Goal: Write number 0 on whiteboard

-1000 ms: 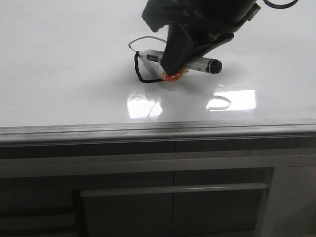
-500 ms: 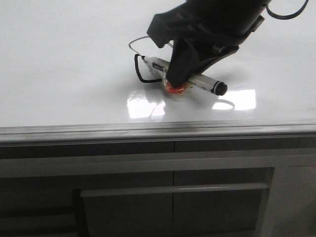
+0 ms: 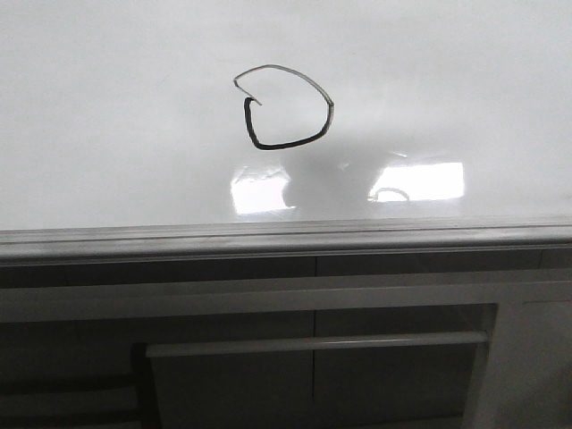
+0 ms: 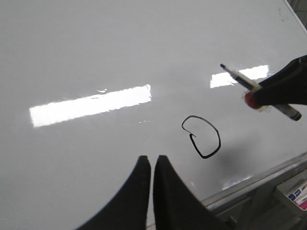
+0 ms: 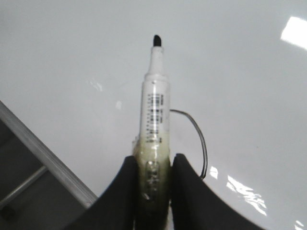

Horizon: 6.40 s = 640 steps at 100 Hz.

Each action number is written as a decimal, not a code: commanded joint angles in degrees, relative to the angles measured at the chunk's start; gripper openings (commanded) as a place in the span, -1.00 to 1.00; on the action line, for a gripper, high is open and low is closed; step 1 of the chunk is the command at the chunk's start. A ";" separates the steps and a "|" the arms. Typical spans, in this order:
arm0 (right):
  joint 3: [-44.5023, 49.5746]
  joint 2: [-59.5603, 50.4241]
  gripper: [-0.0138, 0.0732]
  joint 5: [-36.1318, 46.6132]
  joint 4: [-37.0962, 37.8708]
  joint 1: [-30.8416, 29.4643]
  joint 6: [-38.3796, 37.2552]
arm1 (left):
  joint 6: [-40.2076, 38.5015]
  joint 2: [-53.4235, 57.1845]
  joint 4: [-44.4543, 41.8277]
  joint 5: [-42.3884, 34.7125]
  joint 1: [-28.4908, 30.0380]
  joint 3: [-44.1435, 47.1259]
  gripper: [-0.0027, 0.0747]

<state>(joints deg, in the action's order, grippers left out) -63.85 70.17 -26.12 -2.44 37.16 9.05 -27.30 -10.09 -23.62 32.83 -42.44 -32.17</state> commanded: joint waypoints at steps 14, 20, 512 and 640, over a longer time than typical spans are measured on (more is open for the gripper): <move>-1.63 -3.45 -0.82 2.20 -3.14 0.12 -0.17 | -0.46 -0.81 1.08 -7.11 0.09 -1.31 -0.97; -1.63 -3.31 -0.82 -0.89 -5.11 1.45 0.13 | 2.42 -1.34 4.33 -6.82 -0.01 -1.42 -0.86; -25.46 -6.07 -0.12 -30.29 -12.18 9.80 12.86 | 52.56 -40.81 37.22 14.13 0.35 -28.18 -0.98; 17.86 -32.55 -0.81 0.50 -8.78 8.90 6.49 | 10.60 -64.76 24.06 -47.62 11.96 -7.06 -0.98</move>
<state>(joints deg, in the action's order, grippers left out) -44.48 37.75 -30.13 -11.05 46.41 15.61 -16.27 -74.48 -0.72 -8.41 -30.43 -37.57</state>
